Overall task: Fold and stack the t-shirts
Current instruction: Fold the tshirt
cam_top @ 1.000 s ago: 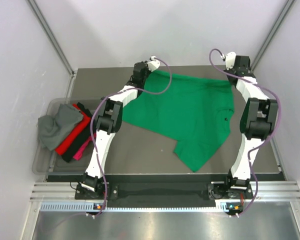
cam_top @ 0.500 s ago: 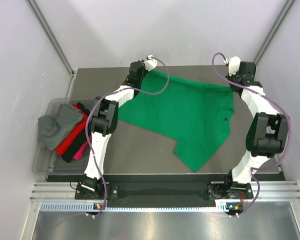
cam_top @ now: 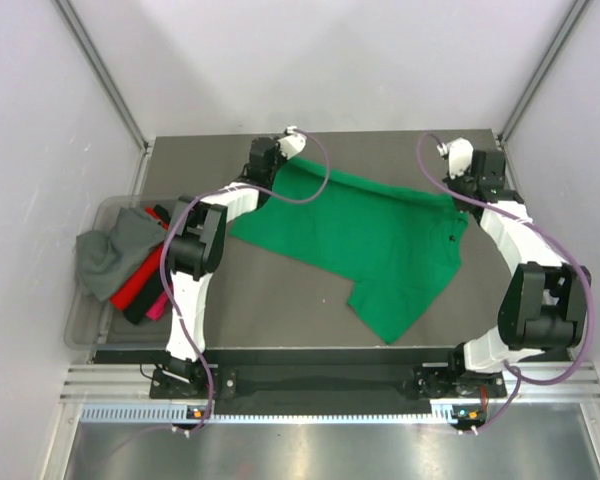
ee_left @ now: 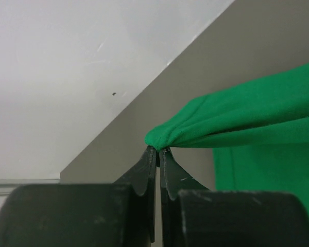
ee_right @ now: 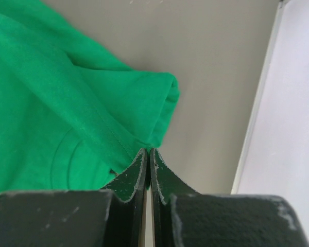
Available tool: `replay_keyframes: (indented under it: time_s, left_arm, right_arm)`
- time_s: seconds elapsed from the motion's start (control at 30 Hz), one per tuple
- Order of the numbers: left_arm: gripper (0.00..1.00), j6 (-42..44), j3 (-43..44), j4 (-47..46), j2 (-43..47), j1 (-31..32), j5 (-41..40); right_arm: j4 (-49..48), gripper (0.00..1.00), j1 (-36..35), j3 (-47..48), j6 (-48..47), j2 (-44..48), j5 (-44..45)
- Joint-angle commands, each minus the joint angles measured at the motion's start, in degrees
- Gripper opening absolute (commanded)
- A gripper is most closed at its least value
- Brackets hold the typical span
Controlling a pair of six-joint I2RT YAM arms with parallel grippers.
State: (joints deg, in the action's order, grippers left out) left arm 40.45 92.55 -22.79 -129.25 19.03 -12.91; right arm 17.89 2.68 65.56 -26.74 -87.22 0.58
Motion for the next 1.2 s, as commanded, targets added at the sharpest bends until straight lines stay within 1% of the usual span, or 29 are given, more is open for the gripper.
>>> replay_keyframes:
  time_s: [0.0, 0.3, 0.4, 0.43, 0.47, 0.5, 0.6, 0.63, 0.67, 0.73, 0.77, 0.8, 0.87, 0.9, 0.97, 1.0, 1.03, 1.07, 1.1, 1.17]
  left_arm:
    - [0.00, -1.0, -2.4, -3.1, 5.1, -0.3, 0.4]
    - [0.00, -1.5, -8.0, -2.8, 7.1, -0.4, 0.3]
    - [0.00, -1.9, -8.4, 0.0, 7.6, -0.3, -0.9]
    - [0.03, -2.6, -8.4, 0.5, 7.8, -0.3, -2.5]
    - [0.10, -2.7, -8.5, 2.0, 8.0, -0.3, -3.2]
    - [0.17, -2.6, -9.0, 2.6, 8.7, -0.3, -3.6]
    - [0.33, -2.0, -10.6, 4.9, 11.8, -0.2, -3.4]
    - [0.36, -2.6, -11.9, 5.2, 12.8, -0.2, -3.3]
    - [0.41, -3.0, -12.5, 5.5, 13.9, -0.3, -2.5]
    - [0.46, -4.2, -13.4, 7.5, 17.0, -0.2, -1.3]
    - [0.47, -4.6, -13.4, 9.2, 18.1, -0.2, 0.0]
    - [0.48, -5.1, -13.1, 9.3, 18.4, -0.2, 0.6]
    - [0.48, -6.6, -10.7, 12.3, 18.2, -0.2, 1.9]
    - [0.47, -7.5, -7.6, 13.5, 16.8, -0.1, 3.1]
    - [0.46, -8.5, -3.2, 19.8, 14.3, -0.2, 4.3]
    - [0.43, -9.2, 2.7, 22.5, 11.1, -0.2, 6.0]
    - [0.42, -10.8, 6.1, 30.4, 9.2, -0.2, 7.3]
    - [0.40, -11.3, 9.5, 34.6, 7.1, -0.3, 8.6]
    - [0.37, -12.2, 16.2, 38.0, 3.3, -0.3, 10.1]
    - [0.35, -13.7, 21.9, 45.0, -0.2, -0.2, 12.6]
  right_arm:
    - [-1.0, 0.00, -0.7, -1.9, 1.0, 3.5, -0.2]
    - [0.5, 0.00, -2.1, -7.3, 2.4, 7.8, -0.4]
    - [3.7, 0.02, -2.2, -8.4, 3.5, 10.3, -3.8]
    - [4.5, 0.04, -4.0, -8.7, 3.5, 11.3, -5.6]
    - [5.2, 0.13, -4.0, -9.4, 3.6, 12.2, -6.1]
    - [6.4, 0.16, -4.0, -9.7, 3.7, 14.2, -6.6]
    - [8.0, 0.25, -4.1, -9.8, 2.7, 18.2, -8.0]
    - [8.0, 0.28, -4.1, -9.8, 2.7, 19.0, -7.6]
    - [8.0, 0.31, -4.0, -9.7, 2.6, 19.5, -7.4]
    - [7.3, 0.33, -4.1, -9.2, 2.1, 19.6, -6.8]
    - [6.4, 0.33, -3.9, -8.9, 2.0, 18.2, -6.6]
    - [5.9, 0.33, -4.1, -8.7, 2.0, 17.3, -6.4]
    - [4.7, 0.33, -3.9, -8.1, 1.9, 14.4, -5.9]
    - [3.5, 0.33, -4.0, -7.7, 1.9, 11.1, -5.8]
    - [2.7, 0.32, -4.0, -5.7, 2.0, 7.4, -6.2]
    - [2.5, 0.32, -4.0, -4.8, 2.3, 3.6, -6.9]
    - [3.0, 0.32, -3.9, -3.7, 2.4, 1.9, -9.3]
    - [3.5, 0.32, -3.9, -1.2, 2.8, 0.0, -10.4]
    - [4.3, 0.32, -4.0, -0.2, 2.9, -3.0, -11.7]
    - [5.6, 0.32, -4.0, 2.6, 2.7, -5.6, -16.3]
